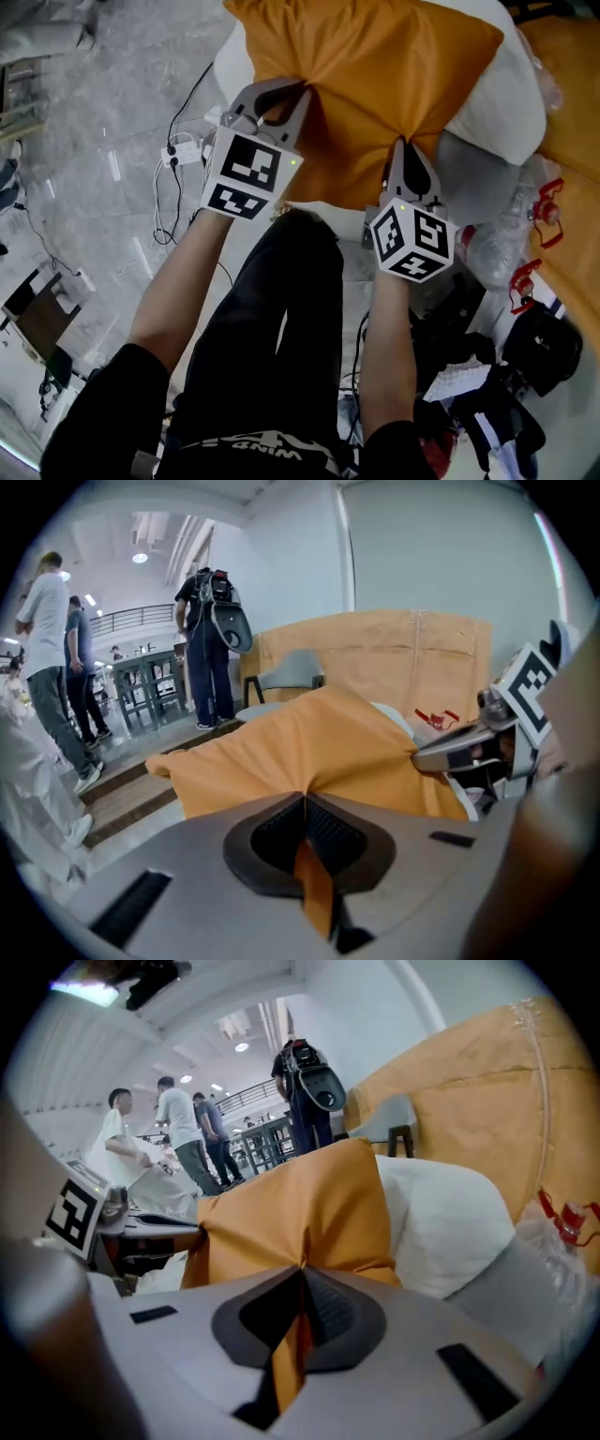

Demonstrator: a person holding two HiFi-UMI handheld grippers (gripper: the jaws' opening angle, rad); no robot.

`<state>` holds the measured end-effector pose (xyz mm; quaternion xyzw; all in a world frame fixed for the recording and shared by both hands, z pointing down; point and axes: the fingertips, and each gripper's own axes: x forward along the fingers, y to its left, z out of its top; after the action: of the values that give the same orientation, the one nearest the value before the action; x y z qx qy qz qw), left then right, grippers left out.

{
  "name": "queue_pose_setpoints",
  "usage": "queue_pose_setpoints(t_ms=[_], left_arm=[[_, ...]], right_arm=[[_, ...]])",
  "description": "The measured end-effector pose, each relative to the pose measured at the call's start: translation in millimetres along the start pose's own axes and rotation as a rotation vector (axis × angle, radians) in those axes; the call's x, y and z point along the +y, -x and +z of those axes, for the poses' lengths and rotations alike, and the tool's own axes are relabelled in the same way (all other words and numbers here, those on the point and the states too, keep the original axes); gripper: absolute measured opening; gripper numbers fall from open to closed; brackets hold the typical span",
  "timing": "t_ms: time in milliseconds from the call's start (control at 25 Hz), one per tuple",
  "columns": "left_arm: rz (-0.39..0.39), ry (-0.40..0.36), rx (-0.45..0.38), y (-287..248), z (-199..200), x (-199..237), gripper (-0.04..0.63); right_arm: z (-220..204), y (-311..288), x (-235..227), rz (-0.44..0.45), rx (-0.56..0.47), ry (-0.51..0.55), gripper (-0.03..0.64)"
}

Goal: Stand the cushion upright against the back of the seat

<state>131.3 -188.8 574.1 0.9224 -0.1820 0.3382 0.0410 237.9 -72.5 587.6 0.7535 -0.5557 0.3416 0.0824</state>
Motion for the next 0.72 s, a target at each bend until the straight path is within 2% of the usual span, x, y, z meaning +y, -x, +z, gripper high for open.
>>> queue_pose_setpoints(t_ms=[240, 480, 720], left_arm=[[-0.072, -0.126, -0.116, -37, 75, -32, 0.011], [-0.131, -0.17, -0.215, -60, 142, -50, 0.011], [-0.144, -0.205, -0.277, -80, 190, -51, 0.011]], right_arm=[[26, 26, -49, -0.092, -0.114, -0.081, 0.029], [67, 41, -85, -0.151, -0.218, -0.103, 0.029], [107, 43, -106, -0.185, -0.295, -0.075, 0.029]])
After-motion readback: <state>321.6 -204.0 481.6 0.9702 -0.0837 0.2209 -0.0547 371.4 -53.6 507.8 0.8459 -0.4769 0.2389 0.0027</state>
